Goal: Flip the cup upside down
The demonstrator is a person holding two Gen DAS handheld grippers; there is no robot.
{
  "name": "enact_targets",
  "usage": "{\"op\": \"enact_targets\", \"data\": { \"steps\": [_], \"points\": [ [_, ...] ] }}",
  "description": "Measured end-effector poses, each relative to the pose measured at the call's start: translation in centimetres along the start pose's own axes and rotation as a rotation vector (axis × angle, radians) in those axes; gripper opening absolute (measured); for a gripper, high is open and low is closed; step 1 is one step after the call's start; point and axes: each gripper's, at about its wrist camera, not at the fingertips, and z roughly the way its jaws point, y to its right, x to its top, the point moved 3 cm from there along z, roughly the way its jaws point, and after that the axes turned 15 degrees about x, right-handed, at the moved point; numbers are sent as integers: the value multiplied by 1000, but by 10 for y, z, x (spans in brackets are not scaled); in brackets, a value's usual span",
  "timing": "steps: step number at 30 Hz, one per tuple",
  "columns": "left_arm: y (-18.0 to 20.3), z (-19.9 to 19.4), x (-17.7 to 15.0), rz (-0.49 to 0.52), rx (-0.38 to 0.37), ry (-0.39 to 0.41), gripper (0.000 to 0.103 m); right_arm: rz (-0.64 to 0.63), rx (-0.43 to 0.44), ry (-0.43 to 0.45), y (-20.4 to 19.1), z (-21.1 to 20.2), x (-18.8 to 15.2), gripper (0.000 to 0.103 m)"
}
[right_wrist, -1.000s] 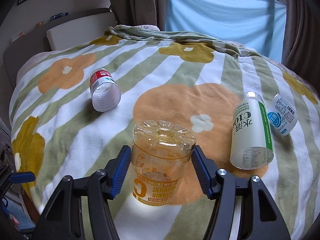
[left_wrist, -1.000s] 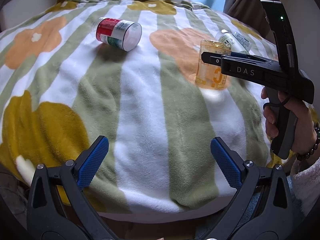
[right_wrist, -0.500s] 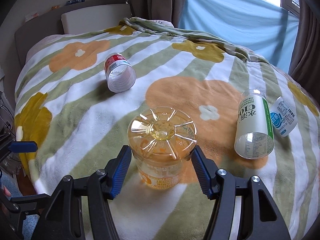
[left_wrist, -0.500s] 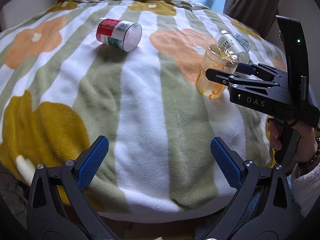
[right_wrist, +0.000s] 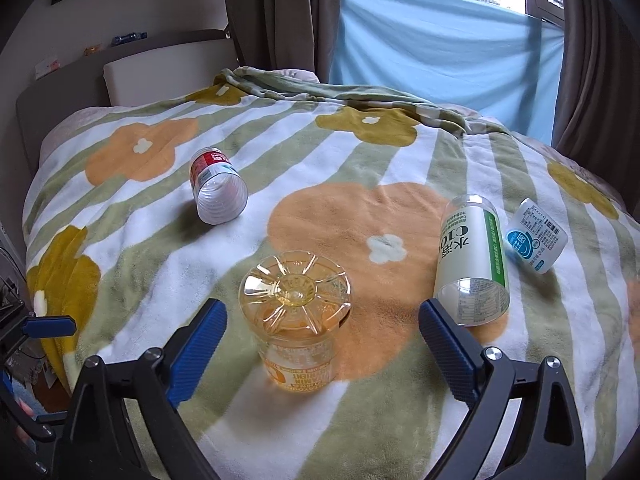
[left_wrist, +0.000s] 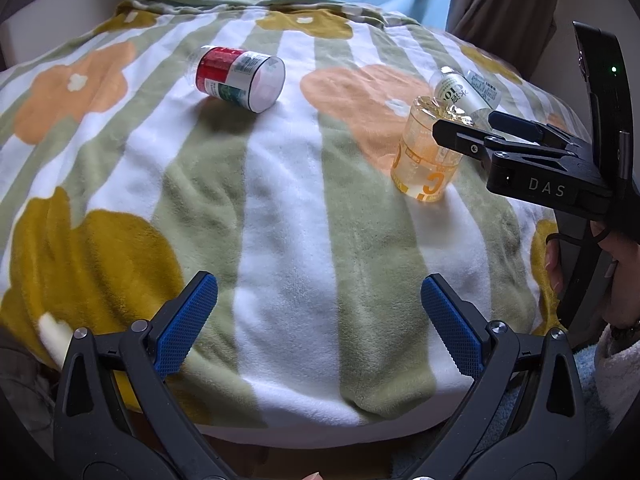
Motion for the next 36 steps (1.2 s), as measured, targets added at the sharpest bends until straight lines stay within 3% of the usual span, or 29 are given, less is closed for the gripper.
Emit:
{"op": "enact_targets", "data": {
  "steps": [6, 12, 17, 23, 27, 36],
  "points": [
    [-4, -29, 12, -9, 0, 78, 101, 24, 2, 29, -12, -41, 12, 96],
    [-18, -99, 46, -18, 48, 242, 101, -1, -129, 164, -42, -125, 37, 96],
    [-28, -159, 70, -41, 56, 378, 101, 51, -155, 271, -64, -189, 41, 96],
    [-25, -207, 72, -27, 99, 492, 102, 122, -308, 314, -71, -233, 30, 96],
    [-19, -219, 62, -26, 100, 526, 102, 144, -362, 363, -75, -252, 16, 96],
    [-6, -231, 59, -13, 97, 563, 102, 166, -376, 426, -73, -272, 11, 96]
  ]
}}
